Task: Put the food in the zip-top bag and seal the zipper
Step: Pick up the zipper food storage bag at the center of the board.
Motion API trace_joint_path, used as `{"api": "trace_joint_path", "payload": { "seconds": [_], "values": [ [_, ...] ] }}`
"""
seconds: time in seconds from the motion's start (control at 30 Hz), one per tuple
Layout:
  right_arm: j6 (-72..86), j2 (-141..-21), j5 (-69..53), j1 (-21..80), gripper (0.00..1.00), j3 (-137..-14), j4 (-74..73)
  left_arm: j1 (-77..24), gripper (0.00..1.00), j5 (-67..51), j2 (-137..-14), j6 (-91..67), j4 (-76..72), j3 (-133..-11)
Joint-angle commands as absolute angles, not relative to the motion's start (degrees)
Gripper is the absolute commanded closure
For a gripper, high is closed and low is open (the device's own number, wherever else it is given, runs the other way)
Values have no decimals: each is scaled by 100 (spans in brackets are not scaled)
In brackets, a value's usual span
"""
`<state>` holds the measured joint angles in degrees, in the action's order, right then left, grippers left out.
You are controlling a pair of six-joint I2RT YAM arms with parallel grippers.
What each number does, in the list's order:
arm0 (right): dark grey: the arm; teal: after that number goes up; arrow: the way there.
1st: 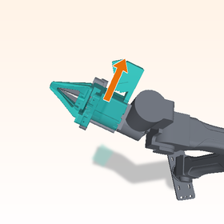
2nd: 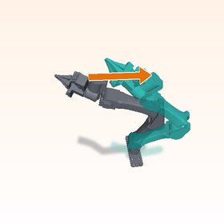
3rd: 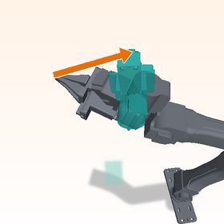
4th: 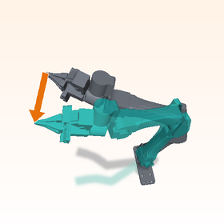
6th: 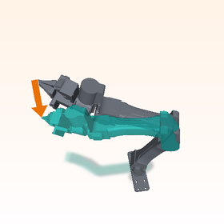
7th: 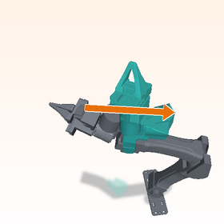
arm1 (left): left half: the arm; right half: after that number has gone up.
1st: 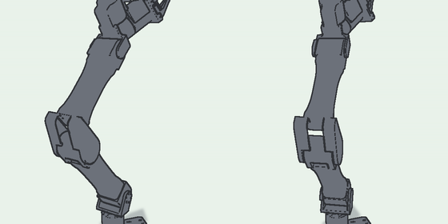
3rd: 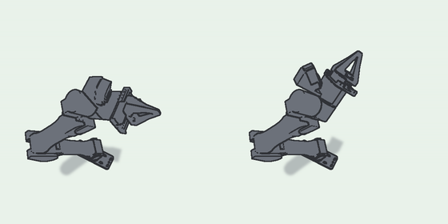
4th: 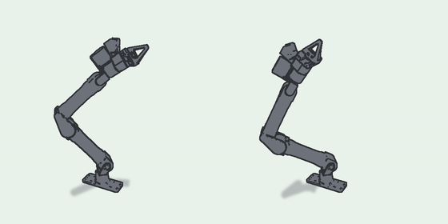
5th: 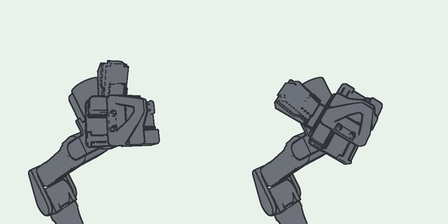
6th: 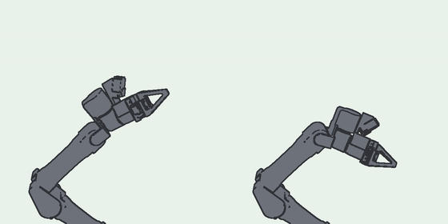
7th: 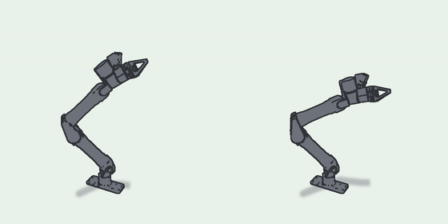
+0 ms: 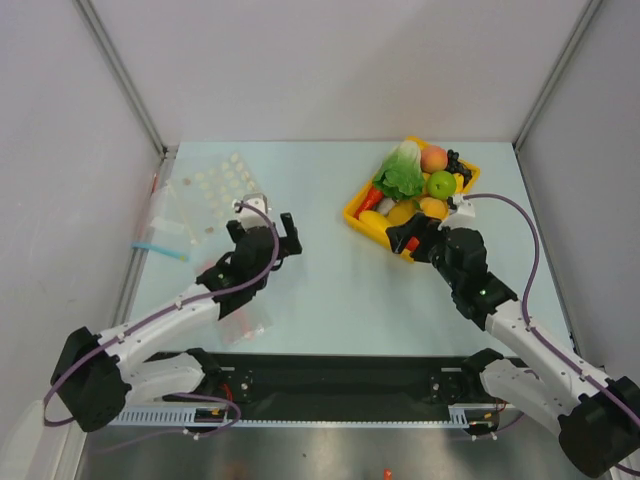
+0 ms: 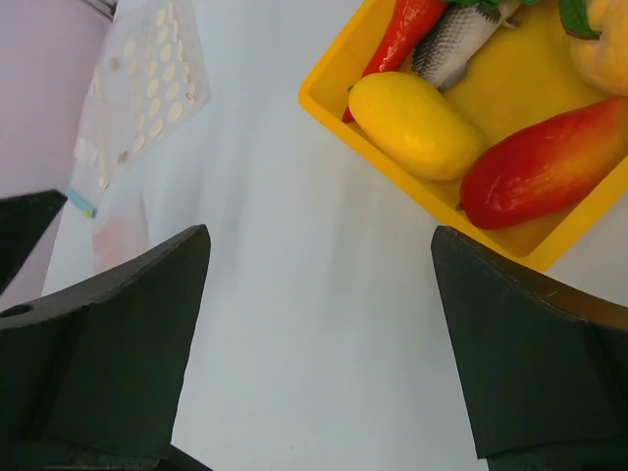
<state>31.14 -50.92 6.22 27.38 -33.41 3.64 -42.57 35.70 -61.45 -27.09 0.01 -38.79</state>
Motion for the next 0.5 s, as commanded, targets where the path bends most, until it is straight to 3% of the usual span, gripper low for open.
{"api": "trace_joint_path", "payload": {
  "seconds": [0.0,0.2,0.47],
  "values": [
    [3015,-4957,799,2725,0,-3305,492,-3877,0,3428,-6817,-2944,191,-4744],
    [3111,-5001,572,2716,0,-3331,580,-3384,0,4110,-8556,-2787,834,-6159],
    [3164,-4579,510,2707,0,-3164,642,-2945,1,4772,-10923,-1654,2477,-8962]
  ]
}}
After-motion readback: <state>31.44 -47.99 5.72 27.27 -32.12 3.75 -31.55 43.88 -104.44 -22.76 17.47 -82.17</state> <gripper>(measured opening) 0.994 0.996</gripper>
